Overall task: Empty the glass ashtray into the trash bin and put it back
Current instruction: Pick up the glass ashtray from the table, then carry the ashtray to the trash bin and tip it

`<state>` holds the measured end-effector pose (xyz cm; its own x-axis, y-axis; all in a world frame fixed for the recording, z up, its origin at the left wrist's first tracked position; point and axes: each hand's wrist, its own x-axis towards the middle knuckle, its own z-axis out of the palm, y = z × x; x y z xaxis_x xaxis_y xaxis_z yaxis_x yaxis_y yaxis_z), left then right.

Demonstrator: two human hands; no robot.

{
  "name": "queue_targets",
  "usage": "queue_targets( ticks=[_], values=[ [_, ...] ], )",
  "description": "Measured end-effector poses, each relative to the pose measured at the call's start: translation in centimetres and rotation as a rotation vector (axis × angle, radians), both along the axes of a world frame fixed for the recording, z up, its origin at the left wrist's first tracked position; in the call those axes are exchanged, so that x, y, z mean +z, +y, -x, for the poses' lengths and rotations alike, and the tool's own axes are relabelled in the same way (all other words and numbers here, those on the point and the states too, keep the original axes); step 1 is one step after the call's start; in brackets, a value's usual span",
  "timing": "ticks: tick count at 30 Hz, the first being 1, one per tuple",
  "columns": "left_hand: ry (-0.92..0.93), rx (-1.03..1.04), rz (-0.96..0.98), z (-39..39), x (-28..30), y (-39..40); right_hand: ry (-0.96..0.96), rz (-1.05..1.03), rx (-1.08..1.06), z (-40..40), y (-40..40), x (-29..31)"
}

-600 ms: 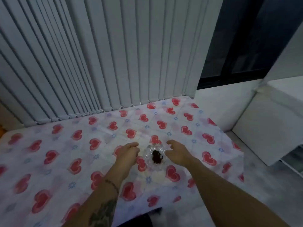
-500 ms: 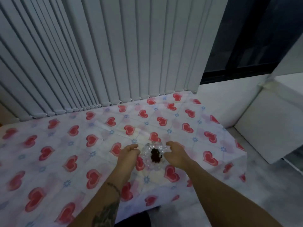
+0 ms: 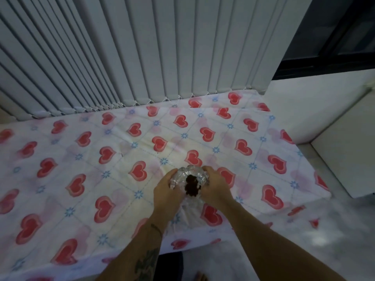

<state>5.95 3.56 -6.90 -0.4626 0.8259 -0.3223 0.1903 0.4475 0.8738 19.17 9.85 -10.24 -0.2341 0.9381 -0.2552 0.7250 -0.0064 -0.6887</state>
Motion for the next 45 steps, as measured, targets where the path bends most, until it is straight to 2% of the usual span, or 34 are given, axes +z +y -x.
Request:
queue_targets(
  ticks=[6, 13, 18, 21, 30, 34, 39, 45],
  values=[
    [0.098, 0.067, 0.007, -0.5, 0.1, -1.2, 0.175, 0.004, 0.011, 0.1, -1.5, 1.4],
    [0.133, 0.079, -0.020, 1.6, 2.0, -5.8, 0.241, 0.055, 0.012, 1.1, -6.5, 3.1],
    [0.029, 0.052, -0.017, 5.3, 3.1, -10.9, 0.316, -0.035, -0.012, 4.3, -12.7, 4.8],
    [-0.013, 0.011, -0.058, 8.3, 3.9, -15.5, 0.275, -0.109, -0.049, 6.6, -17.8, 5.9],
    [0.060, -0.143, -0.113, 15.8, 5.3, -27.5, 0.381, -0.057, -0.198, 13.5, -31.4, 7.1],
    [0.090, -0.183, -0.110, 17.1, 4.2, -30.6, 0.393, -0.010, -0.258, 15.4, -35.2, 6.5],
    [0.027, -0.175, -0.082, 17.1, 2.4, -32.5, 0.358, 0.029, -0.311, 15.1, -37.2, 4.1],
    [-0.025, -0.200, 0.026, 16.4, -2.5, -33.3, 0.303, 0.093, -0.345, 14.0, -38.0, 0.5]
  ],
)
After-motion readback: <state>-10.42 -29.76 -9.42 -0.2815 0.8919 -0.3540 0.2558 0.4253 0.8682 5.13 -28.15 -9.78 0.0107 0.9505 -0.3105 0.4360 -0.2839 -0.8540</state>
